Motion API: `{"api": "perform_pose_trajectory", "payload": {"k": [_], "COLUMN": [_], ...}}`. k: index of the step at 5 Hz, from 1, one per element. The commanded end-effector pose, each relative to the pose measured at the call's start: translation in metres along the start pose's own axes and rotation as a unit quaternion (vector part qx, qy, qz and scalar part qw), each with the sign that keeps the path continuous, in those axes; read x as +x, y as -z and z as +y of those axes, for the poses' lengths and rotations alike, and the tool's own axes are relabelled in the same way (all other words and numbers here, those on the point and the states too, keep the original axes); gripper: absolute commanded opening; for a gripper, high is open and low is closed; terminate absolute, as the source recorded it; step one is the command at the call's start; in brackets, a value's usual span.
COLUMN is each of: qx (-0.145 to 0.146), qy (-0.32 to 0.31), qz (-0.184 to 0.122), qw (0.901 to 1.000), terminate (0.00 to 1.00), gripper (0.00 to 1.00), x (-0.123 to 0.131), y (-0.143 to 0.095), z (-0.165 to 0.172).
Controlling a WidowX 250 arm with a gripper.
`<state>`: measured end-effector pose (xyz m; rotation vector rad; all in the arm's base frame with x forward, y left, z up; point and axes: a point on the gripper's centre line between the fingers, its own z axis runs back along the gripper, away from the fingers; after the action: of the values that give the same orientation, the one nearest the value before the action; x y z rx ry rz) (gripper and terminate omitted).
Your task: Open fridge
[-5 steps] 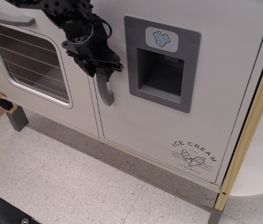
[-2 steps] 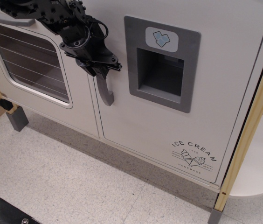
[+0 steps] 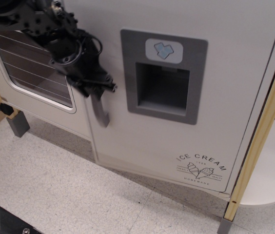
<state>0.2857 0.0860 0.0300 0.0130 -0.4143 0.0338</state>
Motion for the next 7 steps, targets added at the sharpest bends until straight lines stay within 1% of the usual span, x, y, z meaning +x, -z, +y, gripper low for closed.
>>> {"api": "perform_pose_trajectory", "payload": {"k": [1,2,3,4,5,6,7], "qx": [-0.001,-0.020,-0.019,0.000,0.027,0.059,0.077], "qy": [-0.008,-0.023,-0.023,-0.054,-0.103,-0.164,-0.222], "qz": [0.016,0.047,0.043,0.034,0.026,0.023,0.032], "qw": [0.9998,0.9984,0.9986,0.9980,0.9940,0.9844,0.9716], "terminate": [0.00,0.00,0.00,0.00,0.00,0.00,0.00], "gripper": [1.00,1.00,1.00,1.00,1.00,1.00,1.00], "x": [-0.007,-0.017,-0.027,-0.025,-0.010,0.002,0.018], "y": [-0.035,-0.051,-0.069,-0.080,-0.090,-0.103,-0.112], "z": [0.005,0.014,0.027,0.051,0.068,0.076,0.085]}}
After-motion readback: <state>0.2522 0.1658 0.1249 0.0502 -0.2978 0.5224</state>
